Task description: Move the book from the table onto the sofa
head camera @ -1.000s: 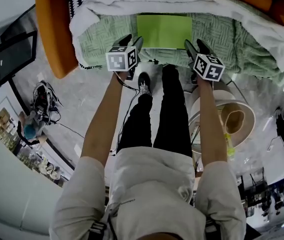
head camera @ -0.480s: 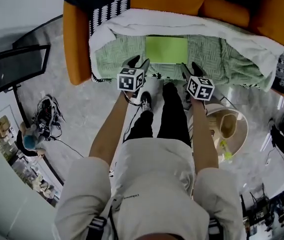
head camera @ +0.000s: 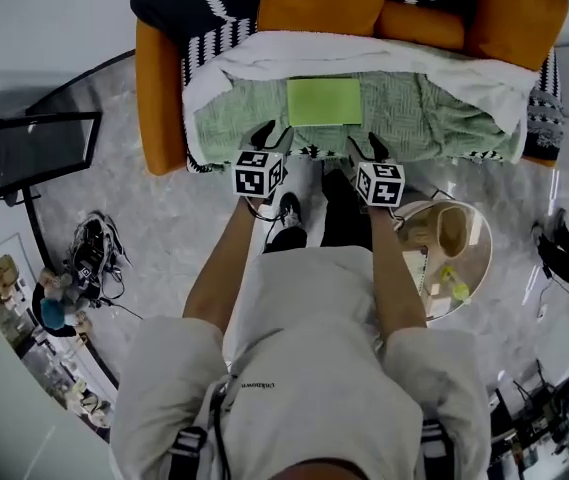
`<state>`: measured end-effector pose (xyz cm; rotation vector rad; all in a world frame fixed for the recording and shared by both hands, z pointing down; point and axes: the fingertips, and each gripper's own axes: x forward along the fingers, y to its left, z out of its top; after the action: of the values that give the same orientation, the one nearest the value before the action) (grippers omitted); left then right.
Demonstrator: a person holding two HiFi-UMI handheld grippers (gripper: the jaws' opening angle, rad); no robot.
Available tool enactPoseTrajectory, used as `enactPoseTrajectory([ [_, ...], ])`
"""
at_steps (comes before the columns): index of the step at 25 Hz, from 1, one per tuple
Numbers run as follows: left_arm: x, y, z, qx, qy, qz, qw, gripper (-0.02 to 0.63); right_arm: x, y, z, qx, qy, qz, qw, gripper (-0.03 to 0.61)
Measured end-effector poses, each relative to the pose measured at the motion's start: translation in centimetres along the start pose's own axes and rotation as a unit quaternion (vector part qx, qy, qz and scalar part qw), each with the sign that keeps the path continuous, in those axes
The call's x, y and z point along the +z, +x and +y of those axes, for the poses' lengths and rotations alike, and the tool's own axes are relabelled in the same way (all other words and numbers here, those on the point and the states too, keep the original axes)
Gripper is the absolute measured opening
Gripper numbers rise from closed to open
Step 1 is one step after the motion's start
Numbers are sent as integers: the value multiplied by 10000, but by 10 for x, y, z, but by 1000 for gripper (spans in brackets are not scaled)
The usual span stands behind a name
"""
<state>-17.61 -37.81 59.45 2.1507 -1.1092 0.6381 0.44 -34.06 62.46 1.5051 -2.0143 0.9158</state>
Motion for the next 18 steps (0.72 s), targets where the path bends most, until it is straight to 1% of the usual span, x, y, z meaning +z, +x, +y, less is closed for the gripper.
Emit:
enactPoseTrajectory([
  [1,-1,-7,-3,-23,-3,-64,10000,176,0,-6,4,-54,22,-47,10000,233],
  [5,2,-36,-14,-77,-247,-377,9990,176,6,-38,26,-146,67,-290,9995,233],
  [8,8,-58,-25,-50,-185,-546,9983,173,13,-62,41,-172,67,-508,9985,233],
  [13,8,-89,-39,5,-148,-729,9972,156,12,-83,67,-177,-143,-589,9980,227],
  [18,3,-112,-46,-43,-3,-827,9966,129,13,-98,93,-173,-408,-736,9963,206],
])
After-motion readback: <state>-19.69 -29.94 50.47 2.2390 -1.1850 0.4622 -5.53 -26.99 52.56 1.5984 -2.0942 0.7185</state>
